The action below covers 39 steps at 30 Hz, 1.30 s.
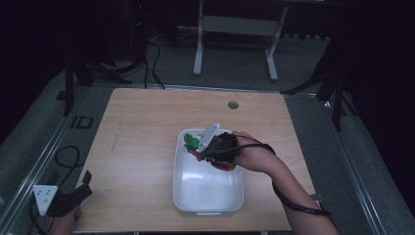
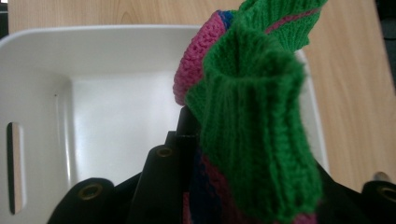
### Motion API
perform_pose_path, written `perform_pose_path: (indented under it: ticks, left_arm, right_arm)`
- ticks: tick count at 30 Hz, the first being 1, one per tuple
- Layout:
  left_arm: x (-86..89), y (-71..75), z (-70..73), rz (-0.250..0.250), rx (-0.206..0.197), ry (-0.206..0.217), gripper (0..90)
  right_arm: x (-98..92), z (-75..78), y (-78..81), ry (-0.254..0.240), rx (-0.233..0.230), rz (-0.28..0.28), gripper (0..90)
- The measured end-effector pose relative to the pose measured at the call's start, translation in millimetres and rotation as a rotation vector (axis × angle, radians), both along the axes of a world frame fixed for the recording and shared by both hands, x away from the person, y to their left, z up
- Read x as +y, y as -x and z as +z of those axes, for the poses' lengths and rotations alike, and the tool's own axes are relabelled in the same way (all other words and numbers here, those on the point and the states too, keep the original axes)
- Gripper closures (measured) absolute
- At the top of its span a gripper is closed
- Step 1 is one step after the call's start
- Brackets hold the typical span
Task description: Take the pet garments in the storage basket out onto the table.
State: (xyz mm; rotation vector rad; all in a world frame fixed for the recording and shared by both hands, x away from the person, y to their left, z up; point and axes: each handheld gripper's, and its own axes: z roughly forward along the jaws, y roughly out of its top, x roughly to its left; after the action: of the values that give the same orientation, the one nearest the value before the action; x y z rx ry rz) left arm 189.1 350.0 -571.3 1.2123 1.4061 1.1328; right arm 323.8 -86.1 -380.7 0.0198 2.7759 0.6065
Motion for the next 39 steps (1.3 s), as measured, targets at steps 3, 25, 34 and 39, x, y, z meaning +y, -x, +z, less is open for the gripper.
perform_pose_path:
  ticks: [3, 25, 34, 39]
  left_arm:
    - [-0.1, 0.1, -0.1, 0.001, -0.001, 0.0, 1.4]
    - [-0.4, 0.5, -0.2, 0.002, -0.003, -0.003, 1.3]
    - [-0.8, 0.3, -0.1, 0.005, -0.001, -0.007, 1.4]
    - [-0.8, 0.4, -0.1, 0.005, -0.001, -0.008, 1.3]
  right_arm:
    - [-4.7, 9.3, -2.1, -0.006, -0.006, -0.002, 72.1]
    - [-97.8, 33.2, -26.7, -0.011, -0.072, -0.187, 72.0]
    - [-149.0, 28.2, -31.6, 0.011, -0.077, -0.29, 71.9]
    - [-164.1, 14.1, -35.3, 0.0, -0.064, -0.327, 71.8]
